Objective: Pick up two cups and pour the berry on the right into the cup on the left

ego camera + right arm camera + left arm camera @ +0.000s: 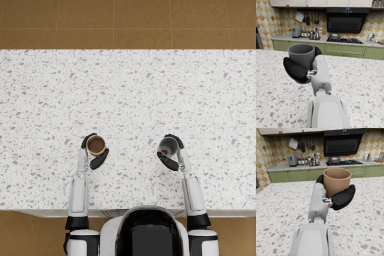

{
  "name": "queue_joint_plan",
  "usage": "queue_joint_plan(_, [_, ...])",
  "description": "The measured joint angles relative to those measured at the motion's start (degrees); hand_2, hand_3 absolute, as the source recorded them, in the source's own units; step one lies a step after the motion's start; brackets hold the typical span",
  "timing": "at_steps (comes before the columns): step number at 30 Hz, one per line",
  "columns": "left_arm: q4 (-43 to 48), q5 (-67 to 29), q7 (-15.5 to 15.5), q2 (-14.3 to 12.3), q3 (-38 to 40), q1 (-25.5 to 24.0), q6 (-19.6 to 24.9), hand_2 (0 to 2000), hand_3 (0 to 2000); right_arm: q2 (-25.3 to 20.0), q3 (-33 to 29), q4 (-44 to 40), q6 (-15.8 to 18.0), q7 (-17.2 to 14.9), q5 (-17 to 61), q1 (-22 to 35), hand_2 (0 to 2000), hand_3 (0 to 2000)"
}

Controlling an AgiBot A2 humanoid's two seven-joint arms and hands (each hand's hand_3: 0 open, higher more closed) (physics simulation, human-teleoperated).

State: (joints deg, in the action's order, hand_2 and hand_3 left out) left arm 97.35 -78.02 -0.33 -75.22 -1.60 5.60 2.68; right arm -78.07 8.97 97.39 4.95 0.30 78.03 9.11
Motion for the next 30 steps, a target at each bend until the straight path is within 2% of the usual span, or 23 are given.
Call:
queue_joint_plan(2, [0.80, -1.78, 0.01, -0.39, -2.30, 0.49, -0.12, 2000, 1280, -1.41, 0.51, -1.64, -0.12, 0.00, 0.00, 3.10, 2000, 1280])
queue_joint_plan(7, [1.36, -10.85, 0.06, -1.42, -7.24, 1.66, -0.39, 2000, 1280, -4.26, 1.93, -4.41, -0.33, -0.05, 9.01, 9.46, 2000, 1280])
queue_joint_plan(11, [3.00, -18.13, 0.09, -1.80, -10.79, 1.51, -0.51, 2000, 1280, -5.72, 3.41, -3.97, -0.23, -0.04, 16.27, 12.21, 2000, 1280])
queue_joint_plan(17, [3.34, -23.72, 0.11, -2.75, -13.79, 2.00, -0.56, 2000, 1280, -7.11, 5.53, -0.42, 0.07, 0.04, 27.21, 14.14, 2000, 1280])
queue_joint_plan(30, [1.35, -24.57, 0.13, -4.73, -14.12, 3.40, -0.57, 2000, 1280, -9.06, 10.81, 5.30, 0.73, 0.20, 51.03, 15.39, 2000, 1280])
